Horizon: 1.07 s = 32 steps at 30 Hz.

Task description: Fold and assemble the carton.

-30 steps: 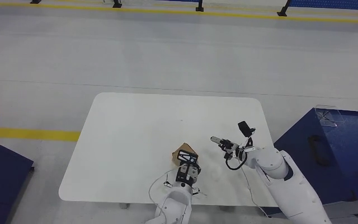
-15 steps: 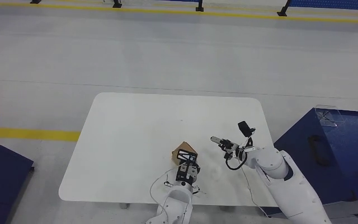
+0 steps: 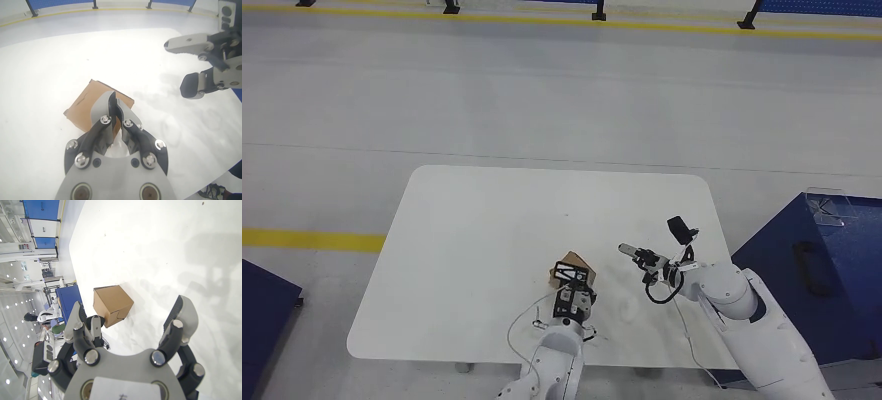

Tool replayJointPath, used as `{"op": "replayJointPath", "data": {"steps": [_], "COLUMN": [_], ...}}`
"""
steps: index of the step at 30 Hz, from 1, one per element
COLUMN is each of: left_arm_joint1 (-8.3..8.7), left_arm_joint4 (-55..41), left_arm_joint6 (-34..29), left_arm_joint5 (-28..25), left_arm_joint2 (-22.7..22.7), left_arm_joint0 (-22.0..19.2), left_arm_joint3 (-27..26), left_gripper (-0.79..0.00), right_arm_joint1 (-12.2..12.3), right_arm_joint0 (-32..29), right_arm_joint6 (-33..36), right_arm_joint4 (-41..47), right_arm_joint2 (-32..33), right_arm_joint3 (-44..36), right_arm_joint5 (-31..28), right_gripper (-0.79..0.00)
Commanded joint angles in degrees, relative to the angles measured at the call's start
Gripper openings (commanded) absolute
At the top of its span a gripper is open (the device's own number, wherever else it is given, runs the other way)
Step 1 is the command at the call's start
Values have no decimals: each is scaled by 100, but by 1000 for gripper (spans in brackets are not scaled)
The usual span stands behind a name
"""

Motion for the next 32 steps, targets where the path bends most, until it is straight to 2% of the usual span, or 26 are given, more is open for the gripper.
{"op": "replayJointPath", "data": {"steps": [1,5,11,14,17,21,22,23,24,25,26,27,28,32], "left_arm_joint1": [-20,-6,-19,-45,-29,52,74,93,101,101,101,103,102,101], "left_arm_joint4": [-26,-4,56,19,50,175,228,299,318,318,315,324,324,318], "left_arm_joint6": [132,461,44,113,640,1368,1489,1605,1680,1680,1667,1690,1692,1679], "left_arm_joint5": [57,60,15,73,192,219,223,294,380,380,358,383,388,380], "left_arm_joint2": [13,-33,-128,-120,-173,-301,-339,-390,-421,-421,-416,-424,-425,-421], "left_arm_joint0": [17,239,131,128,382,994,1134,1267,1355,1355,1342,1371,1371,1355], "left_arm_joint3": [-87,-348,-94,-127,-563,-1284,-1446,-1585,-1683,-1683,-1677,-1704,-1703,-1682], "left_gripper": [-785,-785,-785,-785,-785,-785,-748,-477,0,0,-773,-761,-716,-436], "right_arm_joint1": [0,0,0,0,0,0,0,0,0,0,0,0,0,0], "right_arm_joint0": [0,0,0,0,0,0,0,0,0,0,0,0,0,0], "right_arm_joint6": [0,0,0,0,0,0,0,0,0,0,0,0,0,0], "right_arm_joint4": [0,0,0,0,0,0,0,0,0,0,0,0,0,0], "right_arm_joint2": [0,0,0,0,0,0,0,0,0,0,0,0,0,0], "right_arm_joint3": [0,0,0,0,0,0,0,0,0,0,0,0,0,0], "right_arm_joint5": [0,0,0,0,0,0,0,0,0,0,0,0,0,0], "right_gripper": [0,0,0,0,0,0,0,0,0,0,-1,-1,0,0]}}
